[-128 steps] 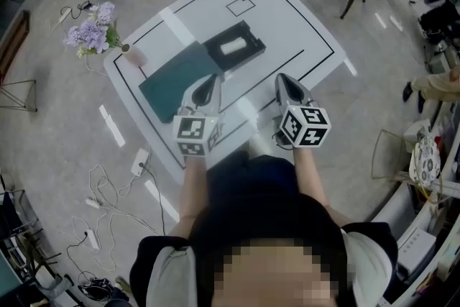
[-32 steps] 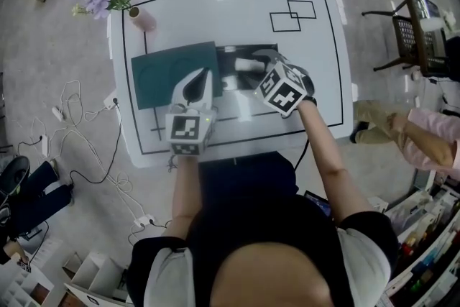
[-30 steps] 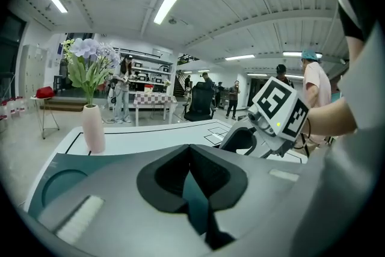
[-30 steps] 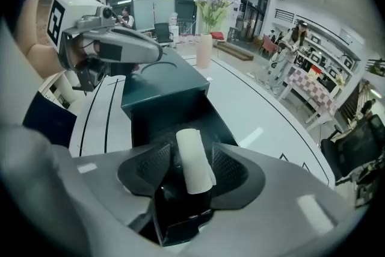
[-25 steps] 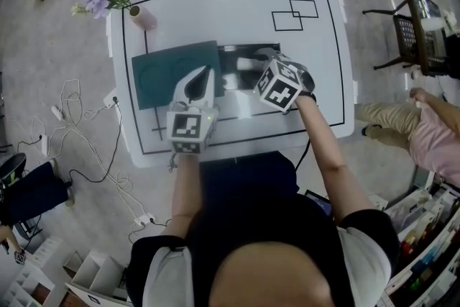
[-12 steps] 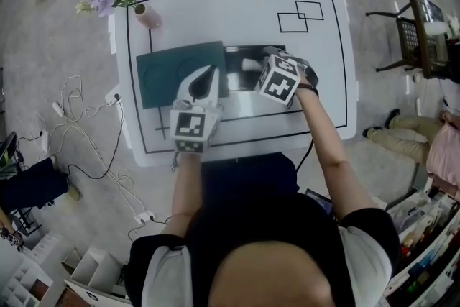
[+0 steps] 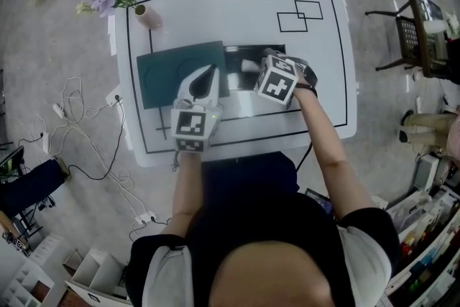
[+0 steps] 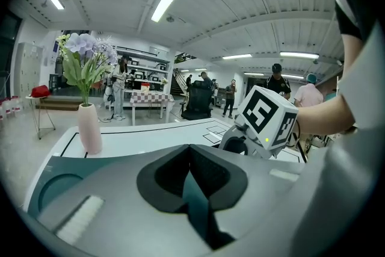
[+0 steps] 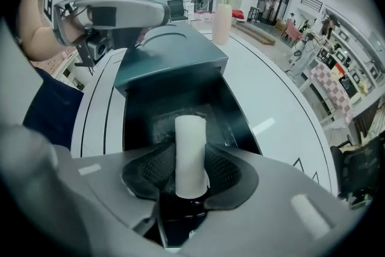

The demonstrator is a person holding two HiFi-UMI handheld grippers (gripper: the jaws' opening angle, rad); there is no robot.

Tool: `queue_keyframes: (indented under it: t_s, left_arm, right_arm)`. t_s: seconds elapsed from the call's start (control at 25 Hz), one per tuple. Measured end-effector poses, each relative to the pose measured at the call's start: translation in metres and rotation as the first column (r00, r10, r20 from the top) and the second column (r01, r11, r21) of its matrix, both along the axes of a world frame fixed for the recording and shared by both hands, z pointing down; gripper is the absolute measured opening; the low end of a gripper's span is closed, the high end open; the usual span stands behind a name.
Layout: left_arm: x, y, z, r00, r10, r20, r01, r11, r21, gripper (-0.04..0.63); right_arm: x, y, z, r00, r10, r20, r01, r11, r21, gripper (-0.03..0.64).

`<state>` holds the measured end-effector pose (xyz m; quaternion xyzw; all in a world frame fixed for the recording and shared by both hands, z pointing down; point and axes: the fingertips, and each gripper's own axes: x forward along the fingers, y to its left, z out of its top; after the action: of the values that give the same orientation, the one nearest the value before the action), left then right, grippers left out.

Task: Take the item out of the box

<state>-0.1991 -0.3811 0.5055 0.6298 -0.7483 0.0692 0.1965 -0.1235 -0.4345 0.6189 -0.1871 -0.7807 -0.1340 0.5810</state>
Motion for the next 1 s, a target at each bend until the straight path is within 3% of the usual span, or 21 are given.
queue_keyframes:
  t_s: [0.56,1.0]
  left_arm:
    - [-0.003,0.003,-0.004,1.000,0.009,0.009,-0.009,1.000,0.012,0.009]
    - [-0.001,0.004,-0.012,1.000,0.014,0.008,-0.015,1.000,0.027,0.009]
  right_arm:
    - [0.003,-0.004,0.001,0.998,0.059,0.008,-0.059,0.998,0.017,0.137]
    - [0.003,-0.007,-0.028,0.982,0.150,0.118,-0.152,0.988,0.010,0.137]
